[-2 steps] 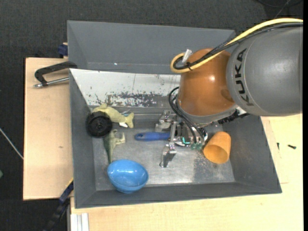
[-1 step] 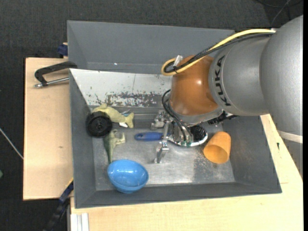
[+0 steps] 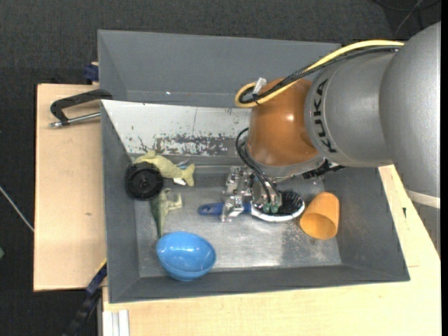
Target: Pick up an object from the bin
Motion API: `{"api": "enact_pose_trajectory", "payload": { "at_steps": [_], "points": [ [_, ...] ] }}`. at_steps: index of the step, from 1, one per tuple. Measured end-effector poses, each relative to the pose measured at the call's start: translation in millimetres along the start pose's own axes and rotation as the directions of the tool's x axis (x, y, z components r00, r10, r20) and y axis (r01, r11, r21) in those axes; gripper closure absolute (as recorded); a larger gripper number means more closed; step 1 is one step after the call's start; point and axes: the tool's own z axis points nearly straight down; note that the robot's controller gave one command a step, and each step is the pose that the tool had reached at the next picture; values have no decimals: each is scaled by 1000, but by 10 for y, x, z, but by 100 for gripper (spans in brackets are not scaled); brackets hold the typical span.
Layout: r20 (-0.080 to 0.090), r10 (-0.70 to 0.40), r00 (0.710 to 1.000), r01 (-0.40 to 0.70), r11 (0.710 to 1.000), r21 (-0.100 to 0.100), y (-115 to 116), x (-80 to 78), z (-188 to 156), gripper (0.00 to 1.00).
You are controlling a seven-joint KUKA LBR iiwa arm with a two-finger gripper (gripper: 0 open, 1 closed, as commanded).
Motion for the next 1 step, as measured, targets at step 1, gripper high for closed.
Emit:
{"api": "enact_pose_trajectory", "payload": {
  "at_steps": [1],
  "points": [
    [11,7,1000,-7,1000,0,-129,-57,-1372,100]
  ]
}}
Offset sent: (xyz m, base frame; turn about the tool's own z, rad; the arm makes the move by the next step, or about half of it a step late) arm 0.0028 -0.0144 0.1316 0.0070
